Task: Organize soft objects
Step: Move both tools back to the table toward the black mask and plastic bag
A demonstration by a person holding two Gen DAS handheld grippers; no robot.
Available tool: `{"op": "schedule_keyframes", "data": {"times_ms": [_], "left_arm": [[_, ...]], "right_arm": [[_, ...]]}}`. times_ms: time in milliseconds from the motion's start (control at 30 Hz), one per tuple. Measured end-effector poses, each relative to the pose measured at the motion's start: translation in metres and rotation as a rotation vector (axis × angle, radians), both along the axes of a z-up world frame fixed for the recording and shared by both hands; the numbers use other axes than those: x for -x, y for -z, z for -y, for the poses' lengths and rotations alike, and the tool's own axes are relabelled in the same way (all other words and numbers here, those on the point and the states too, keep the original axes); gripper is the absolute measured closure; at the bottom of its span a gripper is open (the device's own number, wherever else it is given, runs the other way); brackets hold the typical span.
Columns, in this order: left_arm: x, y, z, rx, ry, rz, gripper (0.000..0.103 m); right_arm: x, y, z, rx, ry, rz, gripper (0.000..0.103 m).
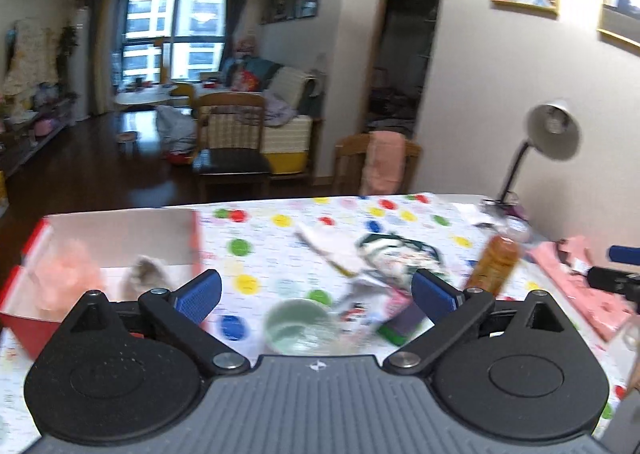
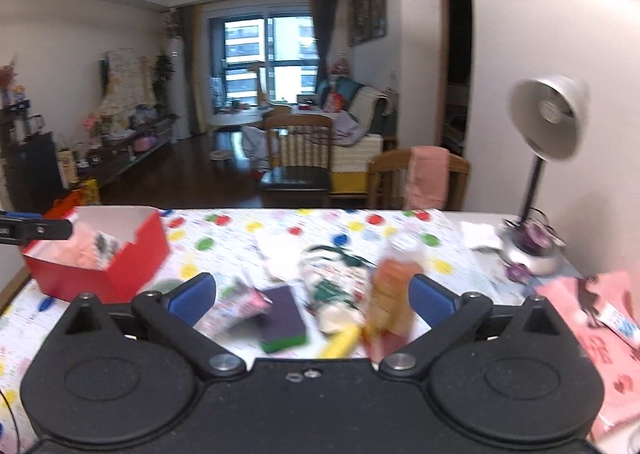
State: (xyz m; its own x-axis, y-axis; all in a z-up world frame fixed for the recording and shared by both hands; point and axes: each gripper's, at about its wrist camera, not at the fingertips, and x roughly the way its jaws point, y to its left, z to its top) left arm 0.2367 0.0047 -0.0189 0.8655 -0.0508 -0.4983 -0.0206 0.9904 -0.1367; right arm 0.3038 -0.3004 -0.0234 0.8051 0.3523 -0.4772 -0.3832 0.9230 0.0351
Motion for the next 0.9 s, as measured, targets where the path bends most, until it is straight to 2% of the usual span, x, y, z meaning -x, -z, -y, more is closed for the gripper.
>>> {"op": "schedule_keyframes", "data": {"times_ms": [167, 300, 433, 600, 900], "left_arm": [[0.0, 0.008, 0.033, 0.04, 0.051, 0.039, 0.001], [-0.009, 0.016, 0.063, 0.008, 0.081, 0.047, 0.001], [-0.018, 0.03, 0.093, -0.023, 0.132, 0.02, 0.001], [-0.025, 0.052, 0.122, -0.053, 0.172, -0.014, 0.001], [-0.046, 0.094, 0.16, -0.099, 0.236, -0.123, 0.001]], "right_arm": [[0.003, 0.024, 0.033, 0.022, 0.047, -0.015, 0.0], [0.009, 0.041, 0.053, 0.046, 0.066, 0.006, 0.0], [0.008, 0.057, 0.063, 0.082, 0.066, 0.001, 0.0], [-0.001, 0.081, 0.07, 0.078, 0.06, -0.058, 0.0], [-0.024, 0.125, 0.07, 0.095, 0.053, -0.132, 0.0]]}}
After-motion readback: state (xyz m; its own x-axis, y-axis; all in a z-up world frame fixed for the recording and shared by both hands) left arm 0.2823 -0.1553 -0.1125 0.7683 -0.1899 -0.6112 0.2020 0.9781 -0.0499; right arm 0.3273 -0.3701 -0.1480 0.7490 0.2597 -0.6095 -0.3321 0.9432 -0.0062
